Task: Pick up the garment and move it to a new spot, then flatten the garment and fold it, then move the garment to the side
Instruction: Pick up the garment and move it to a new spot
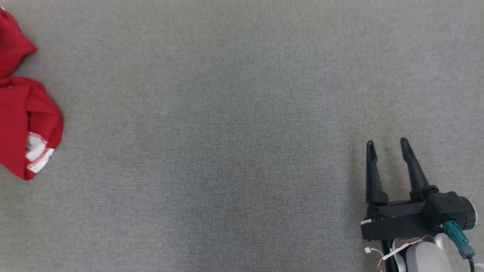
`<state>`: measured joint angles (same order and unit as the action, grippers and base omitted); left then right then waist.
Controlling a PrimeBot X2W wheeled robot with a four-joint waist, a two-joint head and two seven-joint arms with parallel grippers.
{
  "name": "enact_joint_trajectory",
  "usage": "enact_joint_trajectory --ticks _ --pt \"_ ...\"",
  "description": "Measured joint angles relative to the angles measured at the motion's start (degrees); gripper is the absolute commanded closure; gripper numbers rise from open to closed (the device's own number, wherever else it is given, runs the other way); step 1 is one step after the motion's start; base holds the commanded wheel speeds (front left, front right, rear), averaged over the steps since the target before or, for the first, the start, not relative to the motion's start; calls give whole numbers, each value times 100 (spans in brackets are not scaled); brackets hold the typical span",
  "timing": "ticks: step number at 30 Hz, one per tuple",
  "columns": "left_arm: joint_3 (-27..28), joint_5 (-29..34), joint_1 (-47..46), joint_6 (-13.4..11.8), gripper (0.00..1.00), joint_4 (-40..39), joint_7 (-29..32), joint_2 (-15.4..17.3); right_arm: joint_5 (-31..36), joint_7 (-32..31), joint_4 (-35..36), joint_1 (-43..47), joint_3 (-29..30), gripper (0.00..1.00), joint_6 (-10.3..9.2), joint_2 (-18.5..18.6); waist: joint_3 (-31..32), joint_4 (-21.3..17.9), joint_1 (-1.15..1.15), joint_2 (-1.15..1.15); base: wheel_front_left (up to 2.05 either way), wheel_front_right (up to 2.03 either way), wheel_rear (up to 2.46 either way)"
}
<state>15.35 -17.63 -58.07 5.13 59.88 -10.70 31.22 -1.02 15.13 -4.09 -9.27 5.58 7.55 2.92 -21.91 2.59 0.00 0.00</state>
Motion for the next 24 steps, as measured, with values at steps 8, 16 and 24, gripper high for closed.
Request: enact_joint_trajectory --ticks 8,16,24 --pt "-591 71 -659 192 100 -1318 -234 -172 -290 0 -179 77 -158 0 0 -2 492 -3 0 0 0 0 0" --pt "-1553 185 -877 202 100 -3332 234 -838 -624 0 -314 155 -353 0 0 -1 771 -438 0 0 0 0 0" --pt "-2218 77 -301 131 100 -4759 738 -1686 -768 0 -387 222 -403 0 0 -1 935 -1027 0 0 0 0 0"
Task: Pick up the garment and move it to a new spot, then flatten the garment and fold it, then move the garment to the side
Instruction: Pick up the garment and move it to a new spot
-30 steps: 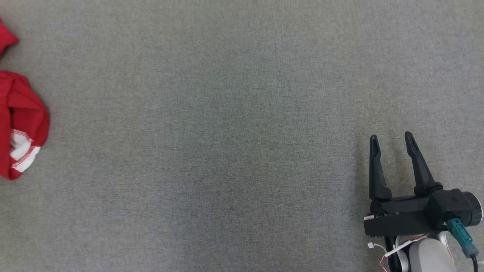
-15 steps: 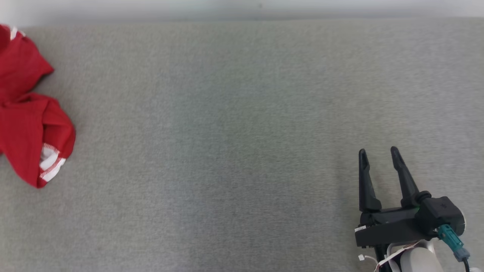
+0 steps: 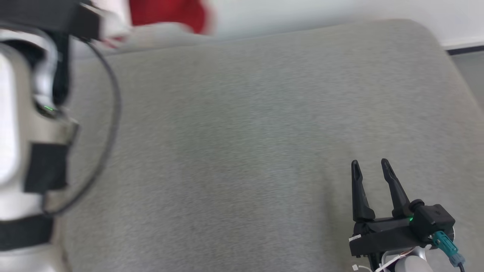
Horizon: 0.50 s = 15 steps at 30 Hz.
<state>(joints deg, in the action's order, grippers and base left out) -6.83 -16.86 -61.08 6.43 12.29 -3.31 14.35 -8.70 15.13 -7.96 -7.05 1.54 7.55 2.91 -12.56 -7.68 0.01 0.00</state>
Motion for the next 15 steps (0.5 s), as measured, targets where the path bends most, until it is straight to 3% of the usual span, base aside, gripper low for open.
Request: enact_joint_trajectory --ticks 5,9,15 --pt "-378 -96 454 -102 100 -647 290 -445 -100 0 -22 32 15 0 0 2 71 -412 0 0 0 0 0" --pt "-561 -157 983 -197 100 -806 430 -609 -187 0 -51 35 -4 0 0 1 62 -682 0 0 0 0 0" --pt "-593 -290 2065 -352 100 -198 323 -648 -253 0 -88 -9 -69 0 0 2 -54 -915 0 0 0 0 0"
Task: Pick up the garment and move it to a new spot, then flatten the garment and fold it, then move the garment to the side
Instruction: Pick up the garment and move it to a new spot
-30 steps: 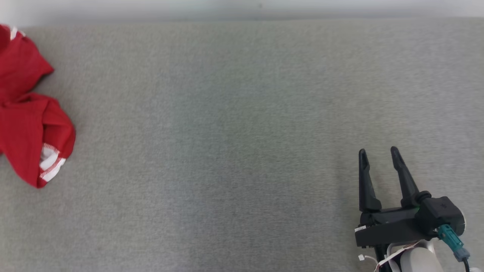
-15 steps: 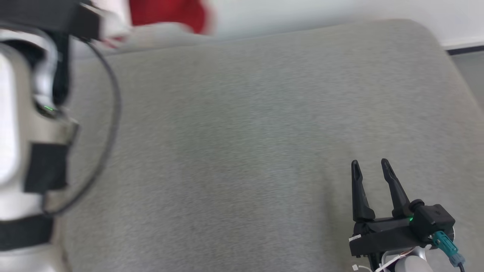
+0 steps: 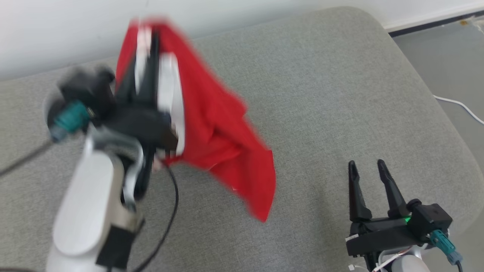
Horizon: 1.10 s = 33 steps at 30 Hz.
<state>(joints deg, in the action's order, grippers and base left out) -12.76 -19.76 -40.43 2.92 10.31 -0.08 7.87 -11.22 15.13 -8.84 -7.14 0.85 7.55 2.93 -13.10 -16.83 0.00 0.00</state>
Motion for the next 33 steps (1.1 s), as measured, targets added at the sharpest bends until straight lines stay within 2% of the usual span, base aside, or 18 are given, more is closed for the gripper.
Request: enact_joint_trajectory --ticks 5,9,10,11,12,18,22,29,33 --pt "-78 -26 673 -33 100 1109 -249 -9 -5 0 -36 -41 -36 0 0 -1 -66 -76 -1 0 0 0 0" --pt "-259 -35 896 51 100 1807 -445 -108 -3 0 -49 -52 -19 0 0 -2 -61 -41 -1 0 0 0 0" --pt "-327 9 920 58 96 1954 -492 -122 -2 0 -56 -54 -23 0 0 -2 -54 -21 -1 0 0 0 0" --pt "-393 47 932 63 14 2052 -546 -138 -2 0 -67 -54 -20 0 0 0 -43 2 0 0 0 0 0" --pt "-430 51 931 69 0 2109 -631 -169 -1 0 -78 -53 -12 0 0 -2 -28 27 -1 0 0 0 0" --pt "-510 36 731 118 0 1998 -1020 -293 25 0 -97 8 18 0 0 -3 105 205 0 0 0 0 0" --pt "-470 26 677 7 0 1611 -1095 -269 32 0 -116 118 33 0 0 -1 251 400 0 0 0 0 0" --pt "-143 23 1110 -253 0 943 -1272 137 87 0 -75 244 26 0 0 -3 493 837 0 0 0 0 0" --pt "124 164 1515 -492 0 593 -1422 402 163 0 -69 263 36 0 0 -3 621 1106 0 0 0 0 0"
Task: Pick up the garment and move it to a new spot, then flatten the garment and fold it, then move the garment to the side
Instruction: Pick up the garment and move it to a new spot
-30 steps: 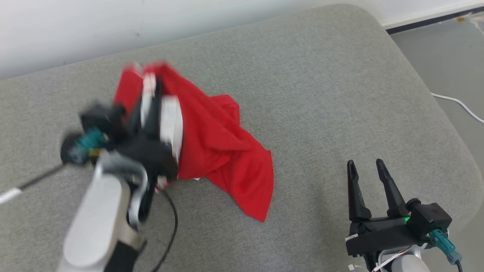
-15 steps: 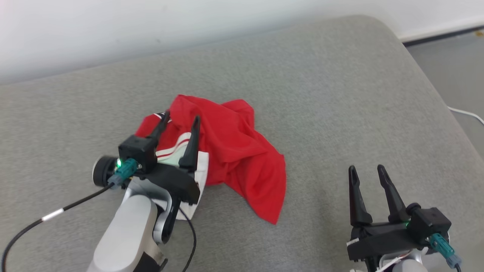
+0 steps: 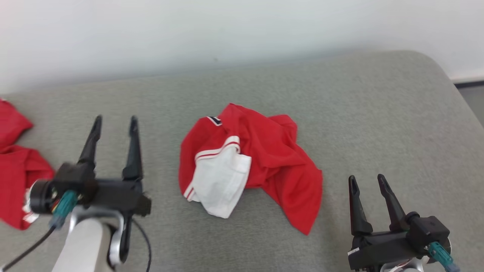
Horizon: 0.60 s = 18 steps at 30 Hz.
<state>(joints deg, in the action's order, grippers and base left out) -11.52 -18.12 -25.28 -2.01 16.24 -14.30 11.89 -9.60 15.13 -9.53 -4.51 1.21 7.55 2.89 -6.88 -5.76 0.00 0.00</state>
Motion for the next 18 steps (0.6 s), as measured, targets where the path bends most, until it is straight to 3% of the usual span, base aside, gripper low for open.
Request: enact_joint_trajectory --ticks 11,18 --pt "547 231 1389 -290 0 -767 -75 305 52 0 -9 227 -64 0 0 0 461 483 0 1 0 0 0" --pt "775 383 2278 -296 0 -1042 -75 160 110 0 -11 392 -7 0 0 -2 692 763 1 0 0 0 0"
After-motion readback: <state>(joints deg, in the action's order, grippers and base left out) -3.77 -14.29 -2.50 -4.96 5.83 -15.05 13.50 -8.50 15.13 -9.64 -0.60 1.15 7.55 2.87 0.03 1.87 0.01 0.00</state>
